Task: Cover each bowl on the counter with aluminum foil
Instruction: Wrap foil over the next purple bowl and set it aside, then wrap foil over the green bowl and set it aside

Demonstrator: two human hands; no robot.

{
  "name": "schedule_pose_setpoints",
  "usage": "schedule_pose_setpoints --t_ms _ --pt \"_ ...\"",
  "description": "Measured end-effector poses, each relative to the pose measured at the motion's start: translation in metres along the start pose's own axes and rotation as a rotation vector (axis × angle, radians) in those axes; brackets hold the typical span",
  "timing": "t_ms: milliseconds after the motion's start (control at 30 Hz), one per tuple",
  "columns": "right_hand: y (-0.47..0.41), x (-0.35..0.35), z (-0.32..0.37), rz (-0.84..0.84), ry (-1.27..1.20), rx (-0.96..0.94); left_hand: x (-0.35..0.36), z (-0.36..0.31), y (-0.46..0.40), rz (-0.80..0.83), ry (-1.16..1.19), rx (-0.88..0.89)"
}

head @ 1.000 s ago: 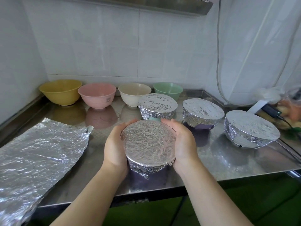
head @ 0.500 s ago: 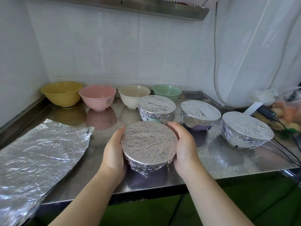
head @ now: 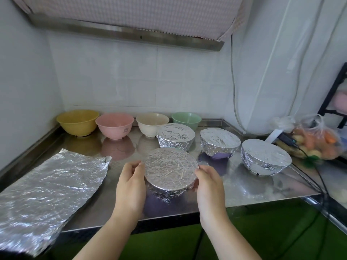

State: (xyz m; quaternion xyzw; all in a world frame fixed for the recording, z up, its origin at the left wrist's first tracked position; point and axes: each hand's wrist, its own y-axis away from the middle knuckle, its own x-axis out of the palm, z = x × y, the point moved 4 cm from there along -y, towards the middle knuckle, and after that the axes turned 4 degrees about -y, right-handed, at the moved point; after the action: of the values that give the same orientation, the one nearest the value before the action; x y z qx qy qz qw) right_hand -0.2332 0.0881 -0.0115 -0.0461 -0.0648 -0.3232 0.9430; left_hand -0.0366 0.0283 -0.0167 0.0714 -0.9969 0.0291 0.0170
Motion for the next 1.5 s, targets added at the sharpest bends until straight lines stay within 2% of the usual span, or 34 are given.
schedule_pose_setpoints --t_ms 267,400,633,767,933,1100,1333,1500 --pt "0.001 -0.011 0.057 0.001 -0.082 -0.031 0.015 -0.058 0.018 0.153 0.004 0.039" --pt "-0.016 -0.015 0.093 -0.054 -0.105 -0.058 0.044 -0.089 0.01 0.253 0.022 0.046" --pt "-0.091 -0.027 0.157 -0.086 -0.064 -0.154 0.123 -0.129 -0.05 0.378 -0.001 0.055" --pt "-0.157 -0.035 0.166 -0.084 -0.083 -0.077 0.18 -0.147 -0.088 0.418 0.015 -0.013" --pt "-0.247 -0.048 0.165 -0.034 -0.036 -0.025 0.252 -0.148 -0.145 0.483 0.074 -0.142" --pt "-0.328 -0.048 0.143 -0.016 -0.041 0.006 0.309 -0.123 -0.194 0.525 0.012 -0.16" --pt "-0.402 -0.054 0.101 -0.069 0.018 0.098 0.349 -0.069 -0.241 0.491 -0.096 -0.203" --pt "-0.421 -0.056 0.077 -0.109 0.105 0.193 0.367 -0.05 -0.243 0.538 -0.175 -0.283"
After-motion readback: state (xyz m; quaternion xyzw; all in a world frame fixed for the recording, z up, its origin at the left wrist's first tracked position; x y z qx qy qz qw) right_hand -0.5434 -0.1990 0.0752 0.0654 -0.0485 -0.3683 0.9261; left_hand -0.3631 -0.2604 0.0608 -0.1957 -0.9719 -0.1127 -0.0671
